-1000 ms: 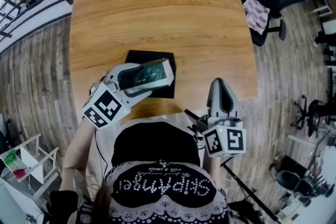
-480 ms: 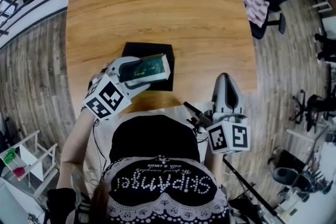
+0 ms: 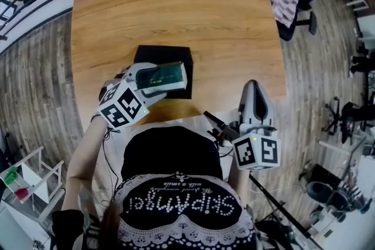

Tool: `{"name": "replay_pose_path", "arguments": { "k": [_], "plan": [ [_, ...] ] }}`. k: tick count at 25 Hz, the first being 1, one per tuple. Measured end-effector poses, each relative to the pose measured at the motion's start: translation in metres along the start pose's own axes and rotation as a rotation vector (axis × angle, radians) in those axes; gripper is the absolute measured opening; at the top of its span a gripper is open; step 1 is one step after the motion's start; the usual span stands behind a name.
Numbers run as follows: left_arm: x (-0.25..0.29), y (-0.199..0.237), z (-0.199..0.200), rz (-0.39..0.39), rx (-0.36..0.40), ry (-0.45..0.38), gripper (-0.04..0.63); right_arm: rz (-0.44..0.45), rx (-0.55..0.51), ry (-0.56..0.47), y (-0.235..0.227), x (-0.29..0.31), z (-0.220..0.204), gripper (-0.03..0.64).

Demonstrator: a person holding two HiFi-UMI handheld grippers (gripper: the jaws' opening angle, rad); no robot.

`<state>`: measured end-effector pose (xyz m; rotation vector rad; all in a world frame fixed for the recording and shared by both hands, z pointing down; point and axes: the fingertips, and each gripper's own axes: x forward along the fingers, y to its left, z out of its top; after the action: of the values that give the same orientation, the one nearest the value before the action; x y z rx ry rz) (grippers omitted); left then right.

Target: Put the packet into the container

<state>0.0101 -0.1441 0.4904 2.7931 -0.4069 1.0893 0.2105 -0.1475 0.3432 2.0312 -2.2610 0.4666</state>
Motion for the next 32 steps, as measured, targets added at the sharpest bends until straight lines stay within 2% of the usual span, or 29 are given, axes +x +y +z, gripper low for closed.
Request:
{"name": "replay_pose_path", "arguments": {
  "k": [32],
  "plan": [
    [0.044, -0.013, -0.027, -0.113, 0.063, 0.133, 0.328, -0.008, -0.003, 0.002, -0.004, -0.002, 0.000, 0.035]
  ]
}}
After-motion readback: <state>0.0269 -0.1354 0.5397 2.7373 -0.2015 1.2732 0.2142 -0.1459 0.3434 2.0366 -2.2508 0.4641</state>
